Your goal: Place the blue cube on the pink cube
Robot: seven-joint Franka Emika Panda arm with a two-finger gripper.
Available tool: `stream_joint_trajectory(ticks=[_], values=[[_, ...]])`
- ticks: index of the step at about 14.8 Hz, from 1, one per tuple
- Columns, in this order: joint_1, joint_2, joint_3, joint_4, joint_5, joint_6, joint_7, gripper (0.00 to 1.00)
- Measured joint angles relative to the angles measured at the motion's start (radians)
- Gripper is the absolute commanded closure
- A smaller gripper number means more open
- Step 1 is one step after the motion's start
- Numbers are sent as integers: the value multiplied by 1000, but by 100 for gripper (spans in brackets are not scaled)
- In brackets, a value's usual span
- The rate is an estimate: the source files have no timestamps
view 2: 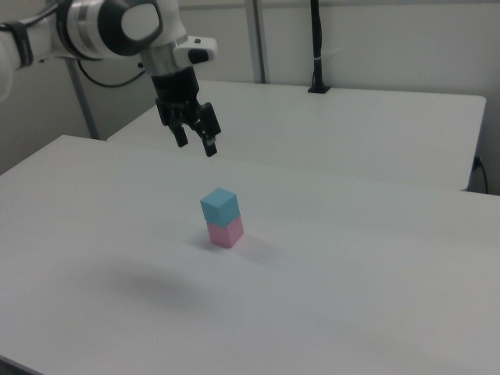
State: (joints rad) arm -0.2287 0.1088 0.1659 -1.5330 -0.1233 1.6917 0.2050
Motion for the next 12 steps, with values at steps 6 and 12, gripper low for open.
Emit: stream_joint_trajectory(ticks=[6,12], values=[[116,-110,-163,-33,72,-54,-1,0],[194,-124,-216,-59,72,-48,-145,0]])
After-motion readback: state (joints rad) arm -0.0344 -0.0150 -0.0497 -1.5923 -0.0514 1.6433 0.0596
